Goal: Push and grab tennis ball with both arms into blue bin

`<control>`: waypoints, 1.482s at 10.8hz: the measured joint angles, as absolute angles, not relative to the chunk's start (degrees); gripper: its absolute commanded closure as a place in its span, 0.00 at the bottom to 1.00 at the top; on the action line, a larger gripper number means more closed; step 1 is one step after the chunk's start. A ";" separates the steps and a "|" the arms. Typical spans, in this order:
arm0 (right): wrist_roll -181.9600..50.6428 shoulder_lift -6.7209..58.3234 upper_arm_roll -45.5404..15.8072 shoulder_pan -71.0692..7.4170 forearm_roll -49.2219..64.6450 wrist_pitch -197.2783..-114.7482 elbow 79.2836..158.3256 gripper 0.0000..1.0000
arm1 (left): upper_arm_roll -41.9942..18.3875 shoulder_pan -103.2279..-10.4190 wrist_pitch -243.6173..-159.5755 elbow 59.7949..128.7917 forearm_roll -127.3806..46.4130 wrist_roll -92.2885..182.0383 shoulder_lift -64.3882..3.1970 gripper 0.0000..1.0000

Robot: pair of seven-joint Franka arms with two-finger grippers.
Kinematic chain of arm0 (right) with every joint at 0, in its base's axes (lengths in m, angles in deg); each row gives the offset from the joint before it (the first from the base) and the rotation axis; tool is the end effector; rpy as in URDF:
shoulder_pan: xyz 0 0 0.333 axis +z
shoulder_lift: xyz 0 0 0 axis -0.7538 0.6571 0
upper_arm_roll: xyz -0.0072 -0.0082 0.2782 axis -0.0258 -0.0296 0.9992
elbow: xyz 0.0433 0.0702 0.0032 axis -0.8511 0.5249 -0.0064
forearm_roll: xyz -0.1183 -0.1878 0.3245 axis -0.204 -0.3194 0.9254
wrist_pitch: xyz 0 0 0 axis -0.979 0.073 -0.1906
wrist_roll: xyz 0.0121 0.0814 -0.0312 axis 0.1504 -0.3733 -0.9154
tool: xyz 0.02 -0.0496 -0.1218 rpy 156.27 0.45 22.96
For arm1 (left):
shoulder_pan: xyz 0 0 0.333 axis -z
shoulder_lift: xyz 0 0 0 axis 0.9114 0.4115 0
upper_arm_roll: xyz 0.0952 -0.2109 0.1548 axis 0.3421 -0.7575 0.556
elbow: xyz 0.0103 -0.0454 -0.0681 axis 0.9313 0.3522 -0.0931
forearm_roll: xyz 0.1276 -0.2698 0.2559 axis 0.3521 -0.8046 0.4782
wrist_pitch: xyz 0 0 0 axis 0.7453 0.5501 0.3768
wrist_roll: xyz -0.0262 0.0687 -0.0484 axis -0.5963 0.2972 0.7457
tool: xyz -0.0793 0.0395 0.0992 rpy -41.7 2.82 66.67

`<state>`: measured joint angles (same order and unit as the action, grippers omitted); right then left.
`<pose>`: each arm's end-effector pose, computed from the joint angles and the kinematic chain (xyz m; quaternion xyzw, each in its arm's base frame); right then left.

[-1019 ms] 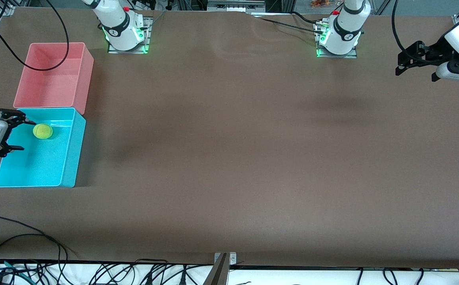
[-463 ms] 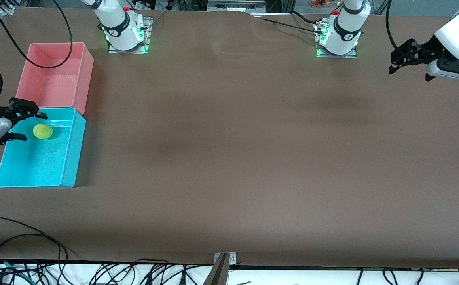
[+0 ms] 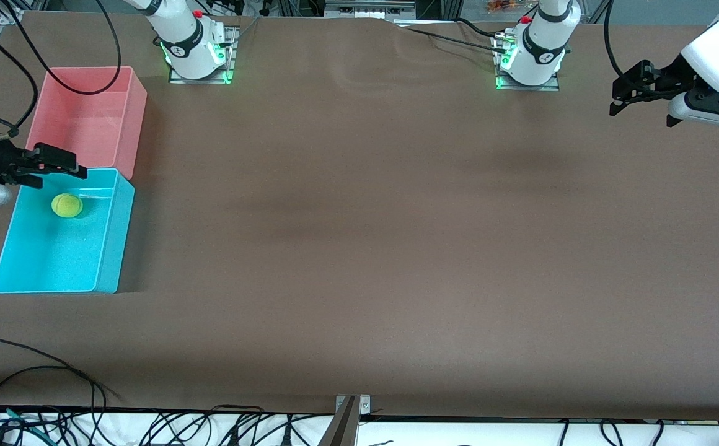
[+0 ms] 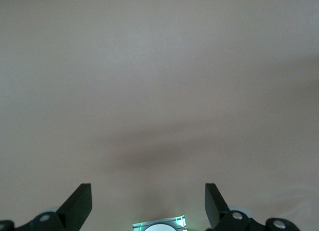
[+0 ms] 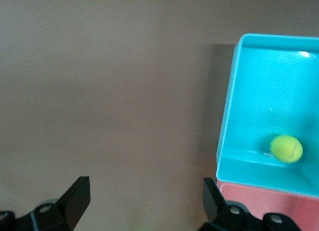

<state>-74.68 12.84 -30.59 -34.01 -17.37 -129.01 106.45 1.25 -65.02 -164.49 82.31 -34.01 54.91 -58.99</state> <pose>0.5902 -0.0226 0.4897 -0.9931 -0.0641 0.0555 0.0810 0.5169 -0.0606 0.5922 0.9952 -0.0850 -0.0440 0.0187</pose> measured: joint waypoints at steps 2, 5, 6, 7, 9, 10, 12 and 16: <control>-62.08 10.85 -26.00 -33.84 -23.42 -129.65 107.07 0.00 | 1.25 -65.03 -164.49 82.29 -34.01 54.91 -58.99 0.00; -53.65 8.52 -21.79 -35.70 -25.73 -132.79 109.99 0.00 | 1.27 -65.03 -164.49 82.28 -34.01 54.91 -58.99 0.00; -53.63 8.20 -20.92 -37.85 -25.75 -133.44 111.06 0.00 | 1.28 -65.04 -164.49 82.27 -34.01 54.91 -58.99 0.00; -53.65 7.92 -20.37 -40.13 -25.77 -134.66 112.31 0.00 | 1.29 -65.04 -164.49 82.27 -34.01 54.91 -58.99 0.00; -53.70 7.16 -20.01 -44.42 -25.78 -138.49 114.48 0.00 | 1.29 -65.05 -164.49 82.27 -34.01 54.90 -58.98 0.00; -54.10 6.56 -19.99 -45.96 -25.78 -139.30 114.65 0.00 | 1.31 -65.05 -164.49 82.26 -34.01 54.91 -58.98 0.00; -54.84 3.70 -19.95 -46.86 -25.78 -139.15 114.32 0.00 | 1.48 -65.11 -164.49 82.25 -34.01 54.91 -58.98 0.00; -54.78 1.09 -18.22 -46.81 -25.69 -137.36 112.83 0.00 | 1.23 -65.03 -164.55 82.24 -34.01 54.90 -58.98 0.00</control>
